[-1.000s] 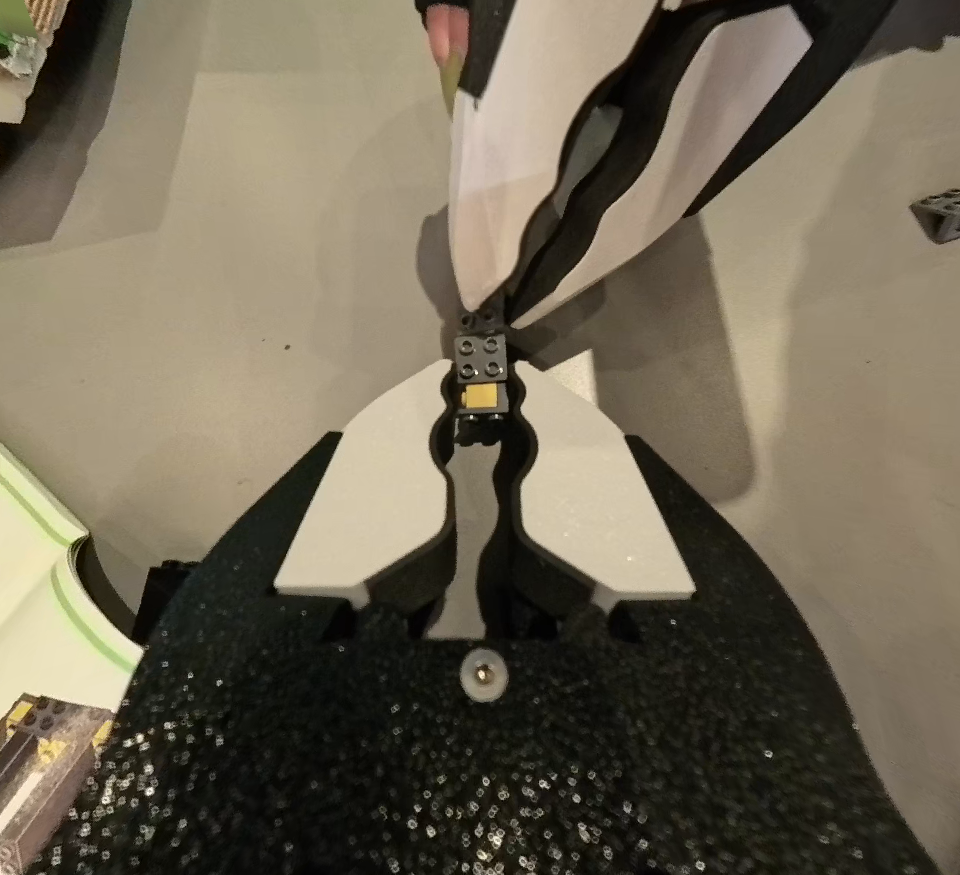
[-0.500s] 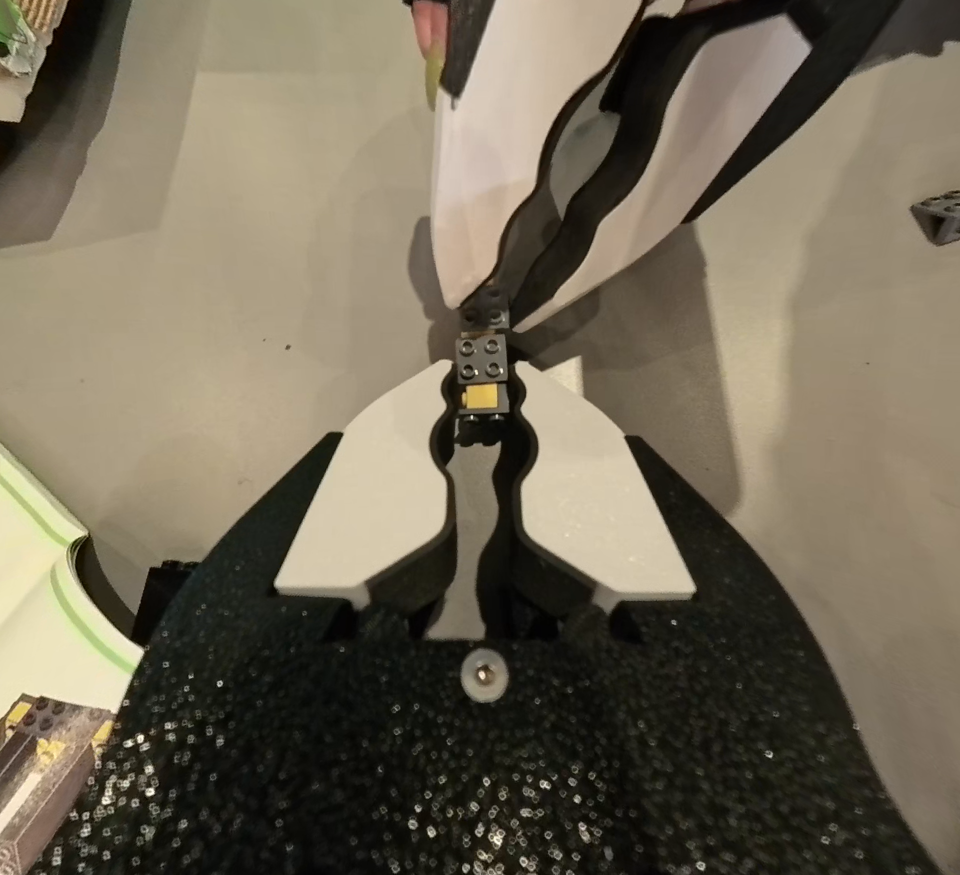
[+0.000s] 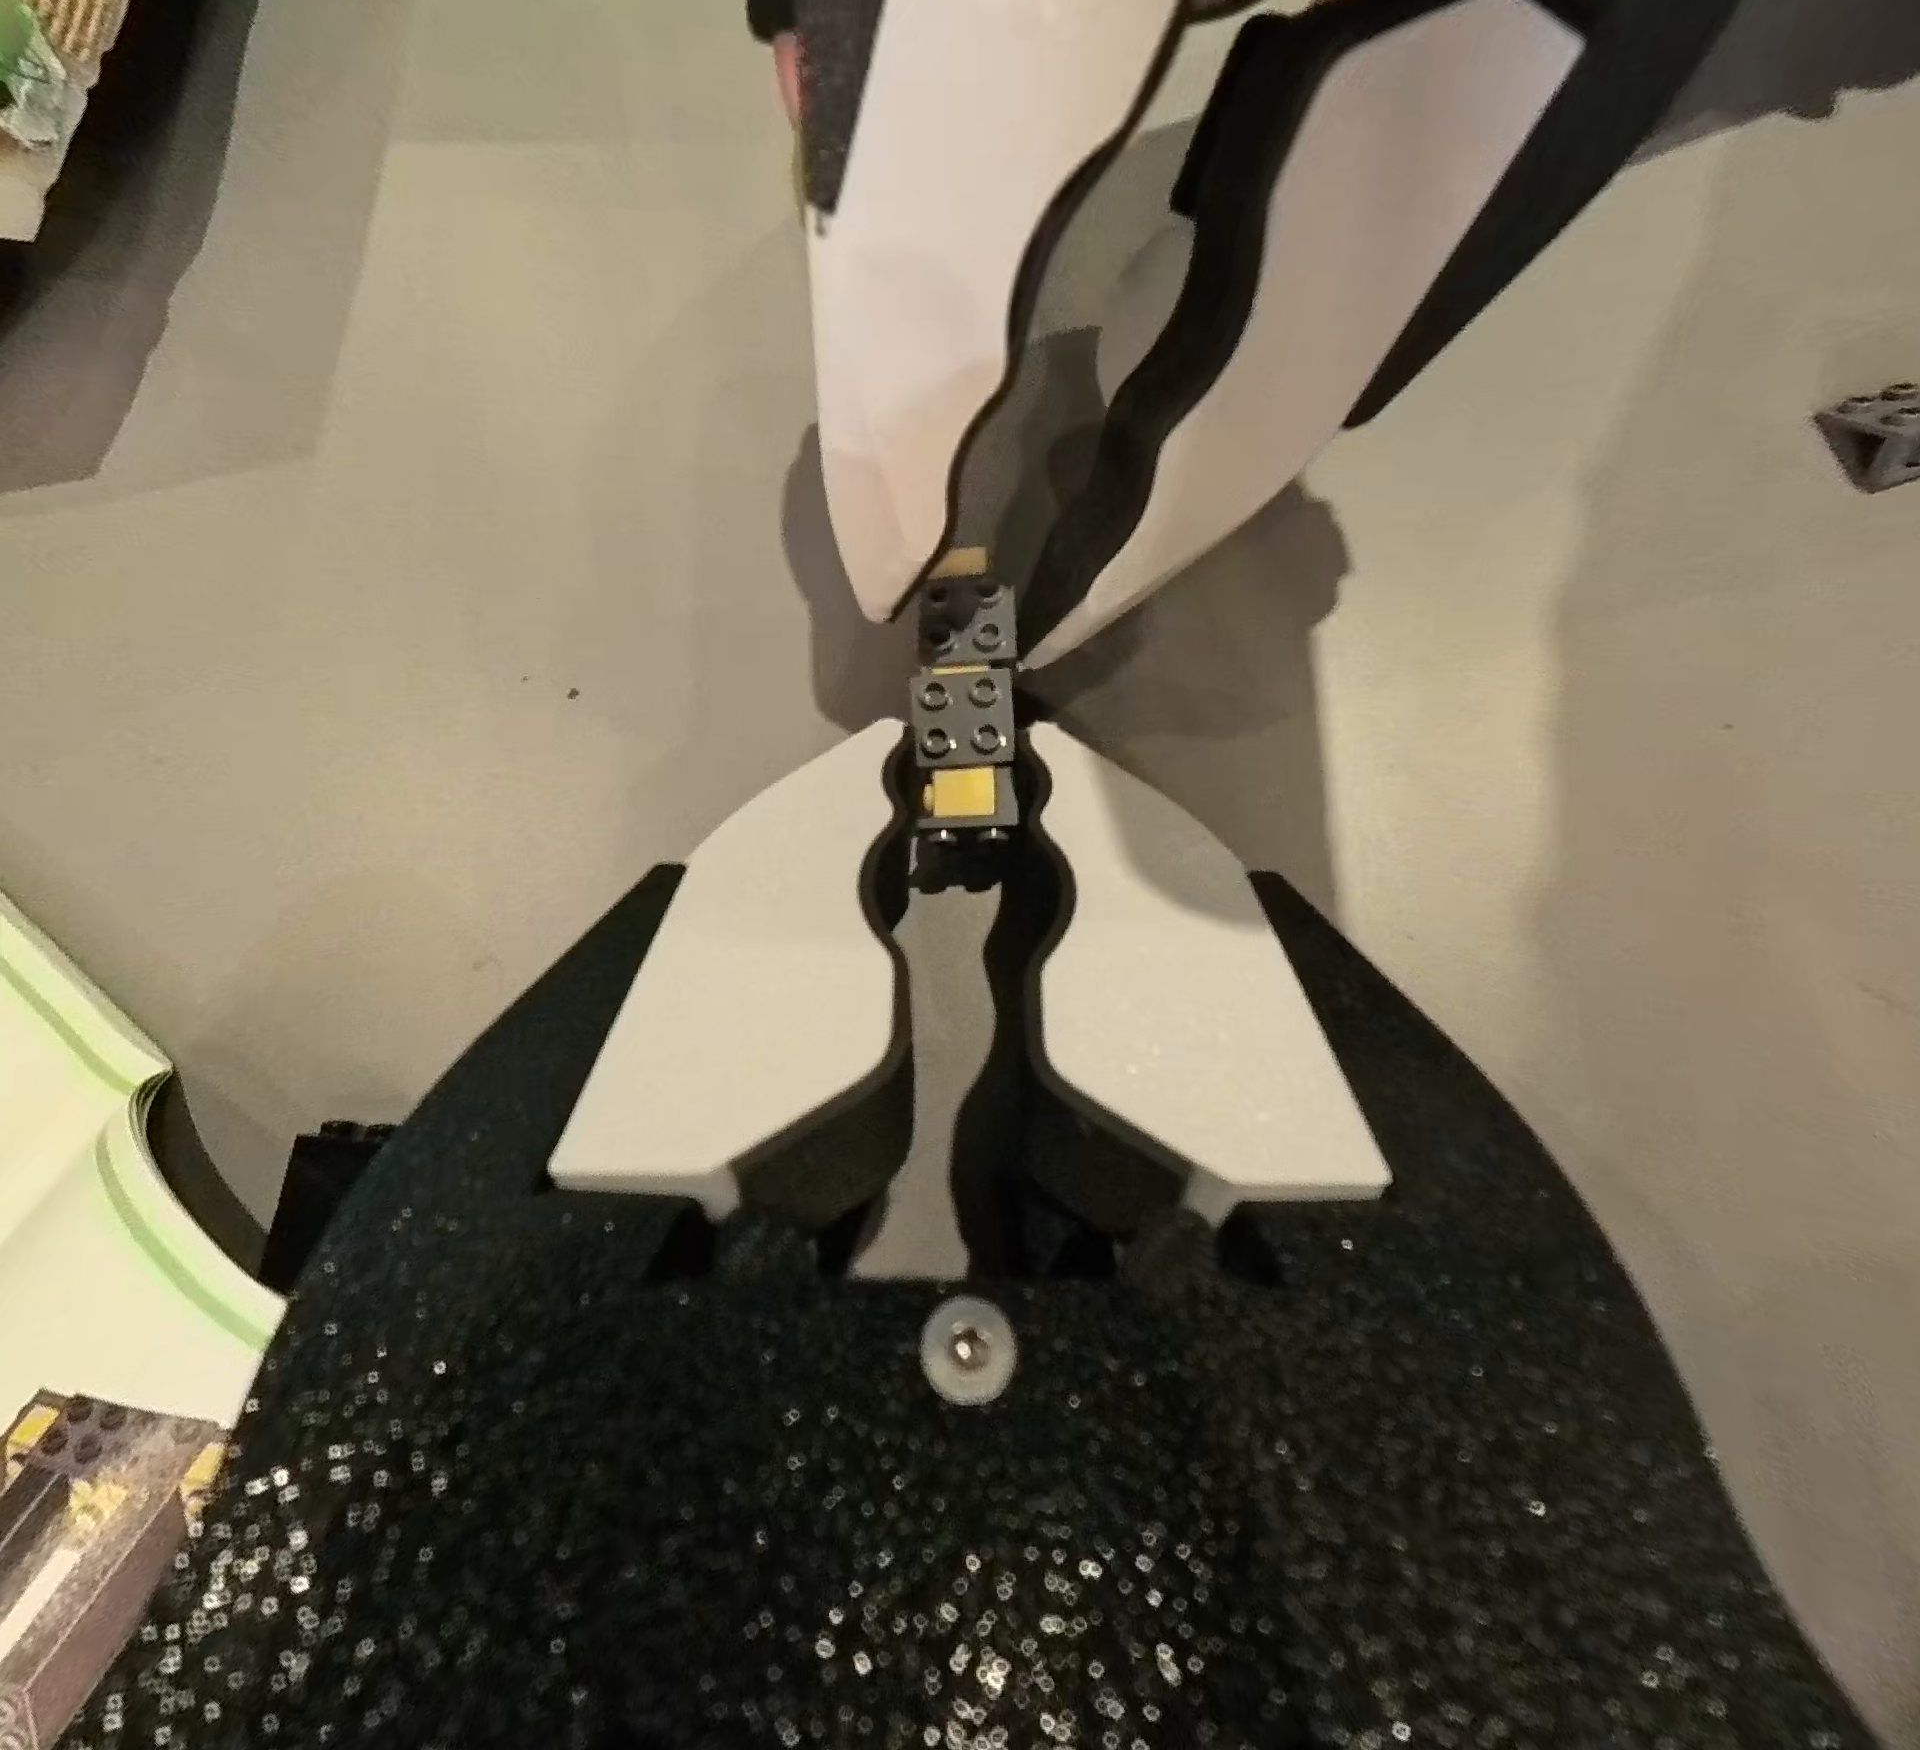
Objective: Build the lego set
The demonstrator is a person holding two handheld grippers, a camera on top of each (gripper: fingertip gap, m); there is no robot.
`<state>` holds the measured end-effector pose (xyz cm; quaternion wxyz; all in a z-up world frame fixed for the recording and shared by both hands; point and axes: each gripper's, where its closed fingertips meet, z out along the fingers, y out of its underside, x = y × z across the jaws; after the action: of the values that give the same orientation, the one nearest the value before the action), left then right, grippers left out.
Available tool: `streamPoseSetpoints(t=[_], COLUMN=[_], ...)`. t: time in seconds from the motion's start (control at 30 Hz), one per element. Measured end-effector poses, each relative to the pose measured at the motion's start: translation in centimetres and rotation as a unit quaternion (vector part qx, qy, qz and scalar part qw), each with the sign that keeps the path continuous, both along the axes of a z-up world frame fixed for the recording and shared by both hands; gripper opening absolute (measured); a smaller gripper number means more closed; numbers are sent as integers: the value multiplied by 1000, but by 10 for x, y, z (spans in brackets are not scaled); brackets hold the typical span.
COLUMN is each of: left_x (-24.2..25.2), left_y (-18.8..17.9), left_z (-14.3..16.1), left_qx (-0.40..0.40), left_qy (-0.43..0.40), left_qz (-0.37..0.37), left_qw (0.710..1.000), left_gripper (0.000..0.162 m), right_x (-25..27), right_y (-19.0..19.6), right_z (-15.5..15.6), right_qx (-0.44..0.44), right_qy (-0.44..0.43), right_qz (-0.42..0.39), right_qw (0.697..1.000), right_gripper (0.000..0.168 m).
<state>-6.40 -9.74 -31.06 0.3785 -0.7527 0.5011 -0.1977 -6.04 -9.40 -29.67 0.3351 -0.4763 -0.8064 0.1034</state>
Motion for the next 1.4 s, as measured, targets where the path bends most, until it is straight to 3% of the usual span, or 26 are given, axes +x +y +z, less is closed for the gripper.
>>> streamPoseSetpoints(t=[0.6,1.4], left_x=[2,0], left_y=[-5,-5], left_z=[0,-1], left_qx=[-14,-20], left_qy=[-6,-5], left_qz=[-20,-10], left_qw=[1000,1000], left_gripper=[17,16], right_x=[2,-1], right_y=[-8,-7], right_z=[-4,-4], right_qx=[-186,-168], right_qy=[-17,-16], right_qz=[8,3], right_qw=[982,986], right_gripper=[16,16])
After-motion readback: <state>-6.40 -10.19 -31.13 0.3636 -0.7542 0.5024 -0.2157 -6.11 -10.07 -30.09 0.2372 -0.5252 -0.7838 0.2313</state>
